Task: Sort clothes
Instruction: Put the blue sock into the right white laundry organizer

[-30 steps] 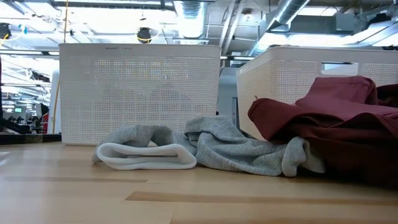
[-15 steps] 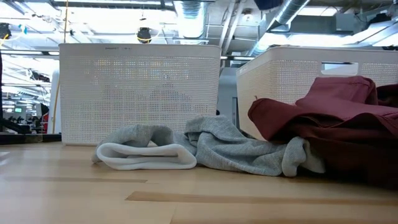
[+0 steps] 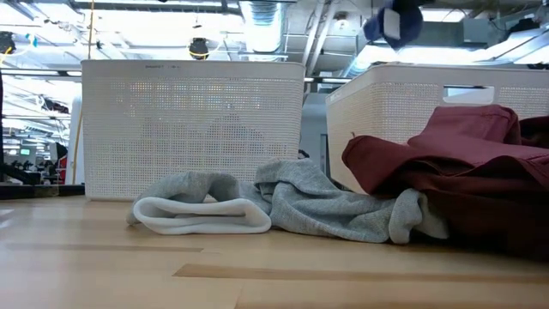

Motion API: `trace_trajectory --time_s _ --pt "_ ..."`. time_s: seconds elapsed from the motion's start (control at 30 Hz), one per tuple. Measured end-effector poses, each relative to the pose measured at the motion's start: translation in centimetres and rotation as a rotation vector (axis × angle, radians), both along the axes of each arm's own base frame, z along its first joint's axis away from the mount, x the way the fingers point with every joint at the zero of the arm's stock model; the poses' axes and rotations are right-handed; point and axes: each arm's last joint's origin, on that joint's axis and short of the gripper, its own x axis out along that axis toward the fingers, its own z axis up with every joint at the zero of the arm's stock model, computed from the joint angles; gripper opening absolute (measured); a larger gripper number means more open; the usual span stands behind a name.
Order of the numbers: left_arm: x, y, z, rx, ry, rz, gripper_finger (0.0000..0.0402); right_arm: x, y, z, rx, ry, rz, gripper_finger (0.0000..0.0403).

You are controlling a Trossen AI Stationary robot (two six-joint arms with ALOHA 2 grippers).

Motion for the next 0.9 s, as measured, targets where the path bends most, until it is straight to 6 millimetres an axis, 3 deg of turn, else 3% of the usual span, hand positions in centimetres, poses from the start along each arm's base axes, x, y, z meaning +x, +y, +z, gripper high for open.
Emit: trace_trajectory --time_s 0.47,0.9 --pt "0.0 0.0 0.0 -0.009 0.0 0.002 0.0177 -1.3 -2.9 -1.9 0.102 0.111 -0.208 0.0" --pt "0.0 0.0 0.1 -0.018 -0.003 0.005 0.0177 -1.4 -6.6 -4.0 0.268 0.201 -0.286 0.0"
